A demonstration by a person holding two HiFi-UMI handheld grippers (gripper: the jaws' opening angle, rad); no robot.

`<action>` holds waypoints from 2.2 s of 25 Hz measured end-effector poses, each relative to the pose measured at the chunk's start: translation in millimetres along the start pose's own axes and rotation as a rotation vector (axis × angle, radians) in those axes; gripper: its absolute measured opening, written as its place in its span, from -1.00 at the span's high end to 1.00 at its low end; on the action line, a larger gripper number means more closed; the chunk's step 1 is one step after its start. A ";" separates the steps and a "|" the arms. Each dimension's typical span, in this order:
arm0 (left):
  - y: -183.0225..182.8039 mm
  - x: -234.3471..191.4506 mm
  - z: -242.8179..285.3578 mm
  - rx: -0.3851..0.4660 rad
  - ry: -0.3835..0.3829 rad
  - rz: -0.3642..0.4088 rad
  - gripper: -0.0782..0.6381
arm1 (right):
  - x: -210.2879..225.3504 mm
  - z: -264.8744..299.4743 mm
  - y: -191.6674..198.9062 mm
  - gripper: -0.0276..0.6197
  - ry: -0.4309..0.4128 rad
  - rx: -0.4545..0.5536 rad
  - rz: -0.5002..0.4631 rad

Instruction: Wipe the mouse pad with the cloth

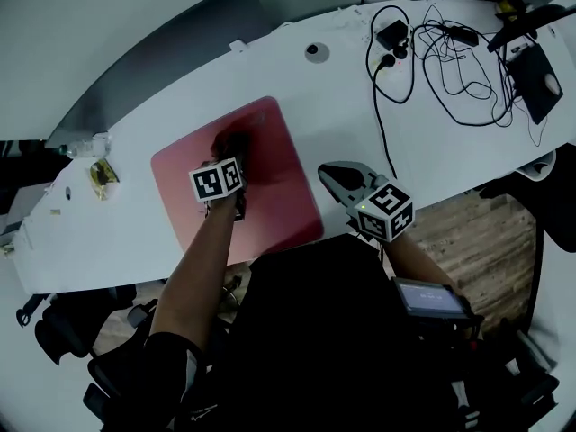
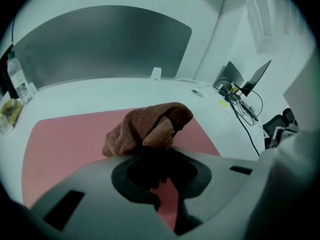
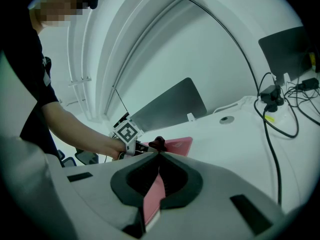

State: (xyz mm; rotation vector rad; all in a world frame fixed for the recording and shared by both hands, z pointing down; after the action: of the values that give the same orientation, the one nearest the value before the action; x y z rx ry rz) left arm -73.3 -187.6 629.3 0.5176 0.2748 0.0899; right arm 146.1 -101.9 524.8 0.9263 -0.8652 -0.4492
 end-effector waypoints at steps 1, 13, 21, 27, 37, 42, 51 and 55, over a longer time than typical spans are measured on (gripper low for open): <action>-1.5 3.5 1.9 -0.002 0.006 0.004 0.62 | 1.5 0.5 -0.3 0.83 0.000 0.000 0.001; -10.7 49.8 22.7 -0.022 0.070 0.037 0.62 | 13.9 4.8 -0.3 0.83 -0.015 0.000 0.022; -19.7 87.6 32.4 -0.034 0.157 0.010 0.62 | 19.4 3.8 2.4 0.83 -0.008 -0.001 0.033; -35.4 116.6 27.0 -0.006 0.304 -0.067 0.62 | 23.2 3.6 3.8 0.83 0.000 -0.003 0.039; -80.1 128.6 41.5 0.052 0.564 -0.255 0.62 | 21.8 1.9 5.4 0.83 0.008 -0.021 0.039; -86.2 105.2 42.0 0.075 0.518 -0.288 0.62 | 21.0 1.5 6.1 0.83 0.018 -0.029 0.036; -77.1 42.5 32.7 0.085 0.340 -0.274 0.62 | 3.8 11.4 6.1 0.83 0.019 -0.038 0.019; -72.9 24.5 25.1 0.088 0.311 -0.259 0.62 | -8.8 19.1 7.4 0.83 0.016 -0.042 0.012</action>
State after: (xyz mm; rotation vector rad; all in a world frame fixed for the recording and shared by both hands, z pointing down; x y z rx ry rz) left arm -41.5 -258.9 608.0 0.5513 0.6494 -0.0953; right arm 125.4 -101.6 533.0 0.8848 -0.8435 -0.4469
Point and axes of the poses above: the fingertips, and each gripper's own axes: z forward along the fingers, x to its right, y out of its underside, the point moved 2 cm from there along -z, backward along the fingers, and after that the axes turned 3 degrees about -z, right-handed, at the moved point
